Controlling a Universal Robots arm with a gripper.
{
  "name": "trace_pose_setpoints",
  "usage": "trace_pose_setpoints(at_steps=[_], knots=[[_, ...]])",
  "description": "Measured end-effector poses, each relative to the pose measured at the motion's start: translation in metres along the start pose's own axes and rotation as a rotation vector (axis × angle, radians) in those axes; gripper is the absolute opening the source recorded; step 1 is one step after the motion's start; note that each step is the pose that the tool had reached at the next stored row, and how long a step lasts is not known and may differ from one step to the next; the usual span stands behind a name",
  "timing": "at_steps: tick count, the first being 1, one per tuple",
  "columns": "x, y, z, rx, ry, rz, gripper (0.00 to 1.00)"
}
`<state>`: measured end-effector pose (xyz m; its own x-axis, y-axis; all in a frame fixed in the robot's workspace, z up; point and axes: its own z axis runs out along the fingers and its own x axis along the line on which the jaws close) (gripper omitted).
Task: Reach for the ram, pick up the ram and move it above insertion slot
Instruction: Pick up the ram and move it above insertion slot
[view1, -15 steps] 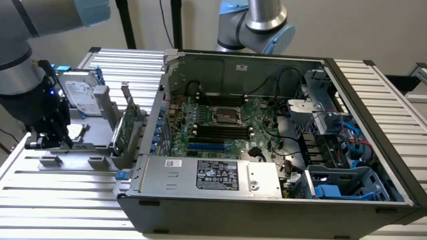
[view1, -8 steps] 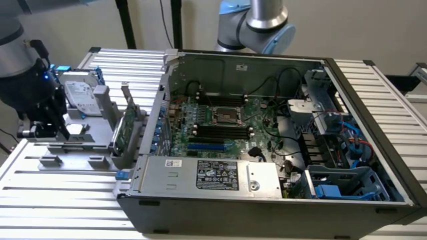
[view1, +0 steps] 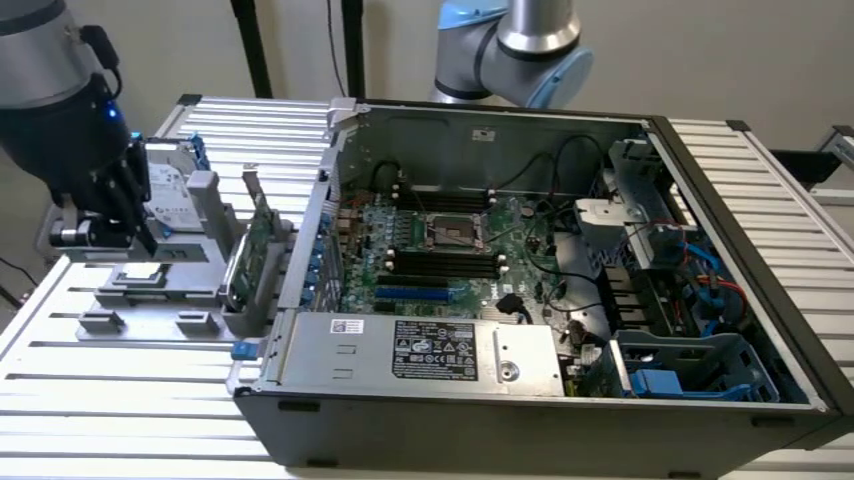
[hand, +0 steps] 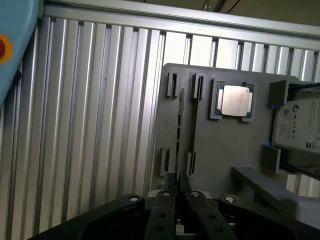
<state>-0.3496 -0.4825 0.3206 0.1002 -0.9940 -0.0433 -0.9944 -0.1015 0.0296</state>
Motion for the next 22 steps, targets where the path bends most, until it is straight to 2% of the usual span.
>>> trace_pose_setpoints(at_steps=[8,14,19,22], knots=[[0.002,-0.0337,-0.0377,0.0001,-0.0056,-0.001,0.14],[0.001,-0.0519,-0.0606,0.0001,-0.0059,-0.001,0.14],[-0.001,-0.066,-0.0707,0.0002,-0.0065,-0.001,0.14],[-0.001,-0.0767,-0.0725,0.0006,-0.0105,-0.001,0.14]])
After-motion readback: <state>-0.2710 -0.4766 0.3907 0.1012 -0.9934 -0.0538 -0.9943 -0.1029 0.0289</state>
